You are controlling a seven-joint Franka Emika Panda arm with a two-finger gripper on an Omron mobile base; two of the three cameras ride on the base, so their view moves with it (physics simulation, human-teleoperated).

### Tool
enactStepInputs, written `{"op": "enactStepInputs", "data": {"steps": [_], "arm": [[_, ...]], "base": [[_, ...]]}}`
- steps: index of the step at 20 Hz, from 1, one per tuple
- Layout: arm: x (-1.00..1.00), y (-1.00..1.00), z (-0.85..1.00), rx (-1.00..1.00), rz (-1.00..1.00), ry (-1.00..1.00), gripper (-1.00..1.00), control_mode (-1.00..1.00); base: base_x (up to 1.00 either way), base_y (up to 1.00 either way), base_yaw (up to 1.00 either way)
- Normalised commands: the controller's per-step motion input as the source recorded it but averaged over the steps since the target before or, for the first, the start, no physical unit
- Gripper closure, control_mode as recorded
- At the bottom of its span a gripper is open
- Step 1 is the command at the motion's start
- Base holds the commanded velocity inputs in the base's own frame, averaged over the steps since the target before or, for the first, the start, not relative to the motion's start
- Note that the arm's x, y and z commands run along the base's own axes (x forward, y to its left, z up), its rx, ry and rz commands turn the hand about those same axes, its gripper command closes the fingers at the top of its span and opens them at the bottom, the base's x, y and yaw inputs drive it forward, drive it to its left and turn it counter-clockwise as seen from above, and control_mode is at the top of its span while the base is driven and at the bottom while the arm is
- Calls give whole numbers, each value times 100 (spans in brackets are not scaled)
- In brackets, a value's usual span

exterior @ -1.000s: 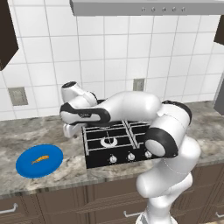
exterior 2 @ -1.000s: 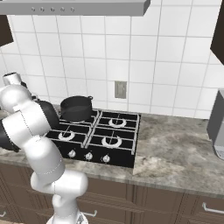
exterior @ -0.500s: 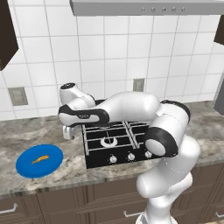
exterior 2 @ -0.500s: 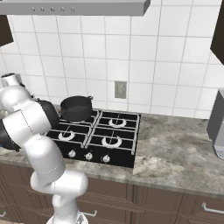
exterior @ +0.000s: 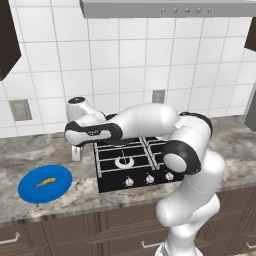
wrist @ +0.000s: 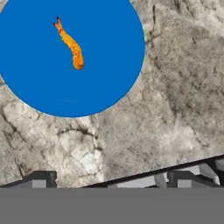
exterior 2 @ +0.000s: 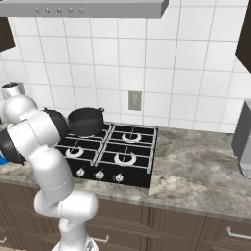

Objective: Retrieve the frozen meat and place it in the pot on a burner. Then turn the burner on.

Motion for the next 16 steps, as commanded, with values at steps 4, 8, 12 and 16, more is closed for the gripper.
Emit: {"op": "enactStepInputs", "data": {"steps": [4, 8, 12, 16], "arm": [[6, 26, -3, 3, 20, 3, -100, -100], [6, 31, -10, 0, 19, 3, -100, -100], [5, 33, -13, 0, 18, 1, -100, -100], [0, 33, -7, 0, 16, 2, -100, -100]], "base": [[0, 0, 0], [0, 0, 0], [0, 0, 0], [0, 0, 0]]}}
